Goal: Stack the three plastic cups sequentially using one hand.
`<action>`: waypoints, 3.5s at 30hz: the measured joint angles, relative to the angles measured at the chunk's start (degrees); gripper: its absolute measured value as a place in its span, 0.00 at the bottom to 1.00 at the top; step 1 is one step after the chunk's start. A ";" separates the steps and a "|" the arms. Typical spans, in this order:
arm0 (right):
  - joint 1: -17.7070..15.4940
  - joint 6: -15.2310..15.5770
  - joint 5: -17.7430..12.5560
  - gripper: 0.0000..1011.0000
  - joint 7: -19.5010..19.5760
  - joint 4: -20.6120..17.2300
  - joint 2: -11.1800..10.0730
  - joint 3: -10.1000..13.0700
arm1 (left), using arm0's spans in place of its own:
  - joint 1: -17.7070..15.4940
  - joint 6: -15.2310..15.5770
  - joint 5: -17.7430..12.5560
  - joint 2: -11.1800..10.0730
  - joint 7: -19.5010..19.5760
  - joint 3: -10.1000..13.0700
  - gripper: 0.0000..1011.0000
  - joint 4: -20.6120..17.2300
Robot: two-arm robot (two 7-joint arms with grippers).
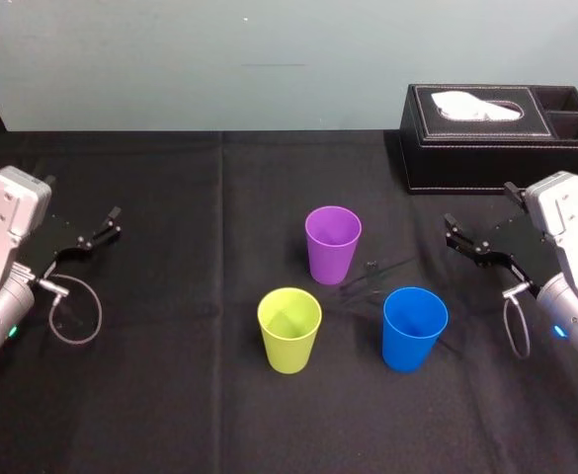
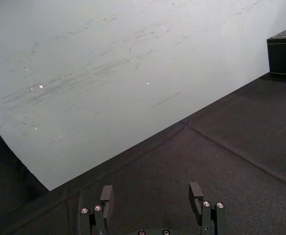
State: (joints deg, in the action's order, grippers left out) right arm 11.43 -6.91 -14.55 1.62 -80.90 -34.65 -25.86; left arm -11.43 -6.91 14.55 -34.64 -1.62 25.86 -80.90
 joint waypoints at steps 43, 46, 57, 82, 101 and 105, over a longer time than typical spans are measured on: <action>-0.24 0.01 0.11 0.99 -0.02 -0.28 0.10 0.37 | 0.00 0.00 0.00 0.00 0.00 0.00 1.00 0.00; -1.19 0.18 -0.75 0.99 -0.48 -1.51 0.01 1.51 | 0.00 0.00 0.00 0.00 0.00 0.00 1.00 0.00; -6.67 1.47 -6.93 0.99 -5.46 -7.99 -3.02 6.75 | 0.00 0.00 0.00 0.00 0.00 0.00 1.00 0.00; -21.75 -2.04 -18.15 0.99 -25.03 -16.04 -13.38 16.79 | 0.00 0.00 0.00 0.00 0.00 0.00 1.00 0.00; -23.29 -4.61 -14.03 0.99 -34.77 -14.65 -13.26 14.50 | 0.00 0.00 0.00 0.00 0.00 0.00 1.00 0.00; -22.90 -4.17 -13.37 0.99 -35.33 -14.38 -12.50 14.30 | 0.00 0.00 0.00 0.00 0.00 0.00 1.00 0.00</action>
State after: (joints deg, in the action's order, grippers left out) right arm -11.47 -11.08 -27.92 -33.71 -95.28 -47.15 -11.56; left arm -11.43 -6.91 14.55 -34.65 -1.62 25.86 -80.90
